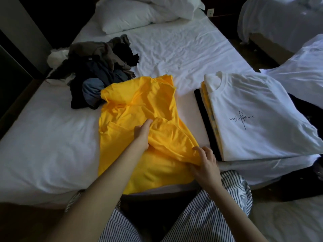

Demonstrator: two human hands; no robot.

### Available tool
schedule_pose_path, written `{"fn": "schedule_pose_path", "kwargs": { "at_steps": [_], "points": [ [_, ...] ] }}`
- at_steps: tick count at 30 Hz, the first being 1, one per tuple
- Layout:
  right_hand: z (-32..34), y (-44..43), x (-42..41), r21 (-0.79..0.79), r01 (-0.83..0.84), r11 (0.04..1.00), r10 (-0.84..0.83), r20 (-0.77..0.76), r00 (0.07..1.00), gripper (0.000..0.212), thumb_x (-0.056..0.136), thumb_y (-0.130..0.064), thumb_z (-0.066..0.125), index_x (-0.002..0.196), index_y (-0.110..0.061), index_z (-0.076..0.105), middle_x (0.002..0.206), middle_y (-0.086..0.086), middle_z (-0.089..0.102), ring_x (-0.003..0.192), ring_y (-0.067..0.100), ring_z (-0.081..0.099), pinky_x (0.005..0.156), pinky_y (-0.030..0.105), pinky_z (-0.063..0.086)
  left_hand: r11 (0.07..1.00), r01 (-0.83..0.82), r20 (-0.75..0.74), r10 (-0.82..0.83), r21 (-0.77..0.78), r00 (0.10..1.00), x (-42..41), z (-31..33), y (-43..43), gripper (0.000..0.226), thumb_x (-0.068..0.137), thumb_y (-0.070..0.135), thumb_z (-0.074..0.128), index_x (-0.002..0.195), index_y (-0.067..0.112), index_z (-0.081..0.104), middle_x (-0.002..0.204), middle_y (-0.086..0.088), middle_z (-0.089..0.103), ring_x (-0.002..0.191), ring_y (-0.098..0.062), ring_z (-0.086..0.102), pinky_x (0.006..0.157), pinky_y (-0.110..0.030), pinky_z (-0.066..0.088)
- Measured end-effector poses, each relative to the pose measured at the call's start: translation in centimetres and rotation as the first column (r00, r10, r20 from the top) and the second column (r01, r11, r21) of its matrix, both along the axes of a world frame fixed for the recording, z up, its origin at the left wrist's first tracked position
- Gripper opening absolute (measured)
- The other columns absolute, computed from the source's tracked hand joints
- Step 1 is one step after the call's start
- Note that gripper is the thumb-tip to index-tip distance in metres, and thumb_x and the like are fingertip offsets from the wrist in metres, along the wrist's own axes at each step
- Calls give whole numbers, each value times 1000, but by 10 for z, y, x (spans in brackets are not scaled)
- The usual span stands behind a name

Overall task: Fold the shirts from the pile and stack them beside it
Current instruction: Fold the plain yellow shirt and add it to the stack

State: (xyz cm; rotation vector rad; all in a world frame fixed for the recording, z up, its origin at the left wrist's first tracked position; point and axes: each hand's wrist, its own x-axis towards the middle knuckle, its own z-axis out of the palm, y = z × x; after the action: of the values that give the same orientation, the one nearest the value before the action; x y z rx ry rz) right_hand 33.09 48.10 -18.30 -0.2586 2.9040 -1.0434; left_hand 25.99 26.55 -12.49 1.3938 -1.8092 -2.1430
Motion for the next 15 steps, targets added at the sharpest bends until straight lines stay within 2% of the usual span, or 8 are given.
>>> {"fn": "schedule_pose_path", "kwargs": {
  "at_steps": [2,5,7,8,9,11,13,15],
  "points": [
    [3,0,-2,-71,-2,997,5,43,999,63,72,-16,58,133,-4,45,129,18,45,112,42,48,87,45,44,992,111,49,-109,-53,993,-14,4,-2,45,80,32,74,114,11,55,116,-3,59,102,-24,57,79,-35,45],
    [7,3,-5,-164,22,986,-3,116,993,68,72,15,49,136,-6,41,135,15,39,115,37,47,84,36,41,935,328,57,-324,-134,944,-26,9,-3,52,87,26,69,131,6,51,129,-12,56,115,-27,55,81,-29,42],
    [5,6,-6,-189,21,982,4,133,991,72,69,20,44,135,-8,43,134,13,40,115,34,47,82,30,37,906,363,-4,-372,-217,928,-24,10,-6,36,92,22,62,125,10,55,117,-9,58,111,-23,55,79,-26,43],
    [2,8,-6,-192,6,981,19,125,992,71,70,20,44,135,-8,44,132,13,41,115,33,47,83,28,36,902,339,-38,-361,-265,932,-19,9,-10,21,93,20,60,113,12,59,105,-6,59,104,-21,54,75,-26,43],
    [-1,10,-5,-195,-15,981,39,118,992,70,70,20,44,134,-8,46,131,12,43,116,33,47,86,27,36,892,308,-51,-343,-332,938,-13,6,-16,16,94,19,58,106,9,62,99,-4,58,98,-19,53,73,-27,42],
    [-5,11,-3,-219,-48,974,76,122,990,67,70,16,47,133,-8,47,128,7,43,119,30,47,91,26,35,798,361,48,-387,-483,921,0,-7,-32,28,94,20,58,116,3,60,108,-4,58,100,-20,54,79,-28,41],
    [-2,12,-2,-248,-89,965,131,158,979,71,66,-4,50,136,-12,44,124,-1,38,118,25,46,92,23,35,688,430,122,-449,-585,885,17,-17,-47,38,93,23,59,125,3,54,123,-10,56,108,-26,55,85,-31,43],
    [6,13,-4,-250,-139,958,198,228,953,82,61,-30,48,141,-19,35,124,-2,33,116,21,43,93,29,40,607,398,65,-495,-688,867,37,-22,-57,40,93,22,59,128,6,50,126,-12,50,108,-25,54,91,-35,45]
  ]
}}
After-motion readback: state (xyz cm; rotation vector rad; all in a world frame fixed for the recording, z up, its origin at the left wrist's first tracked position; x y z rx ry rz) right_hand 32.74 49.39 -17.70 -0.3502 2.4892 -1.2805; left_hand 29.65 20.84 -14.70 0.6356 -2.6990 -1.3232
